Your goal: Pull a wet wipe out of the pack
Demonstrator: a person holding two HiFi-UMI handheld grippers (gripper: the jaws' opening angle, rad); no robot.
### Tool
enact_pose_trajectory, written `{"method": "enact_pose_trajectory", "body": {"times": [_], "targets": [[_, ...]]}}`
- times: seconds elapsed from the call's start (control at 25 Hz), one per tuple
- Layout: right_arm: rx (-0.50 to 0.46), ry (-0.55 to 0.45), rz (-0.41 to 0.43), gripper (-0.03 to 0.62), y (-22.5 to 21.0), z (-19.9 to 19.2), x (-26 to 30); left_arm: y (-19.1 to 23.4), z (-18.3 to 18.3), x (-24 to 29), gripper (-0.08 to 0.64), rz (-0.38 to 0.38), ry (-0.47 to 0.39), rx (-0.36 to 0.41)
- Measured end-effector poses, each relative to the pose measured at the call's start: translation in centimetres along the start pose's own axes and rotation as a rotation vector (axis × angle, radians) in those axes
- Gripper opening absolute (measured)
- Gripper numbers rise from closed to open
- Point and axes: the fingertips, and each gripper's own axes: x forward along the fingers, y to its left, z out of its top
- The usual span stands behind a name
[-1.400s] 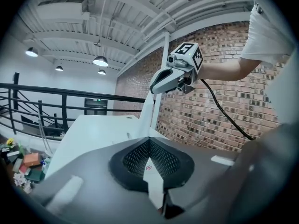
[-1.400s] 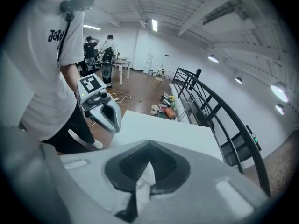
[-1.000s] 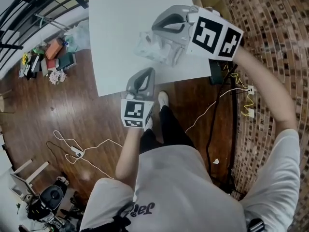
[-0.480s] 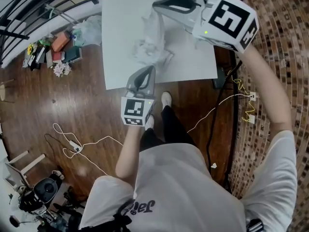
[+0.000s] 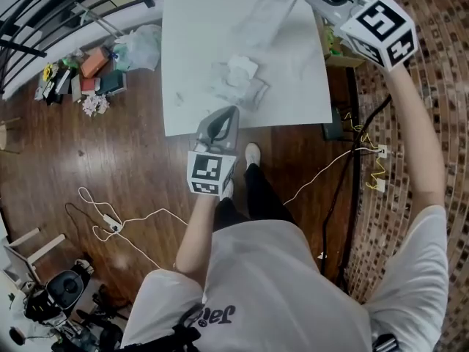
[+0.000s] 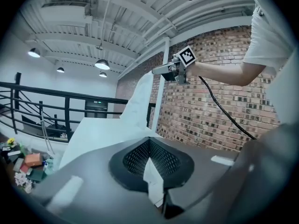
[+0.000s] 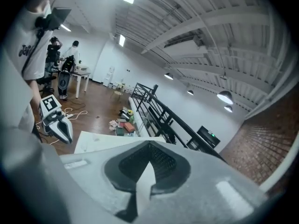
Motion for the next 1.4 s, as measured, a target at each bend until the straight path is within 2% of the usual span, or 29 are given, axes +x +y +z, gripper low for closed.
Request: {"method": "enact_pose_trajectory", "body": {"times": [0.2,0.32,0.52,0.56,0.6,0.64,0.72,0.8,0.92,1.04,1.2,1.28,1.4], "targets": [[0.095,0.148,-0.145,-0.008,-1.3,-8.7,0.1,-1.1,-0.4,0.7,0.015,-0.038,0.005,-0.001],[0.167,0.243,-0.145,-0.008,0.3,-15.4,1.5,-1.7,-0.5,1.1,0.015,-0.053,0.011,0.005],[0.309,0.386,-0.105,-0.006,5.7,-25.8,4.4,-2.4,-1.1,1.2,0.015,-0.071,0.036,0.005],[0.336,0.415,-0.083,0.02,6.9,-27.2,4.7,-2.6,-1.2,1.1,0.015,-0.074,0.04,0.004],[0.353,0.443,-0.061,0.103,8.0,-28.3,4.9,-2.7,-1.2,1.0,0.015,-0.076,0.039,0.008],[0.358,0.459,-0.047,0.155,8.7,-28.8,4.9,-2.7,-1.2,0.8,0.015,-0.076,0.034,0.015],[0.345,0.447,-0.058,0.156,9.3,-28.1,4.2,-2.9,-1.1,0.0,0.015,-0.079,0.024,0.024],[0.334,0.406,-0.104,0.156,9.1,-26.0,2.5,-3.1,-0.7,-1.1,0.015,-0.083,0.01,0.029],[0.333,0.314,-0.181,0.155,9.6,-21.4,-1.0,-4.1,0.5,-3.3,0.015,-0.097,-0.028,0.044],[0.357,0.201,-0.274,0.146,11.8,-16.4,-5.7,-5.4,1.7,-6.5,0.015,-0.117,-0.071,0.065],[0.426,0.008,-0.441,0.005,16.8,-10.0,-13.5,-7.4,2.7,-11.4,0.015,-0.143,-0.123,0.089],[0.504,-0.087,-0.494,-0.008,20.4,-7.3,-16.9,-8.4,3.0,-13.5,0.015,-0.156,-0.14,0.092],[0.614,-0.186,-0.515,-0.008,26.9,-4.9,-19.5,-9.8,2.6,-16.1,0.015,-0.158,-0.147,0.076]]}}
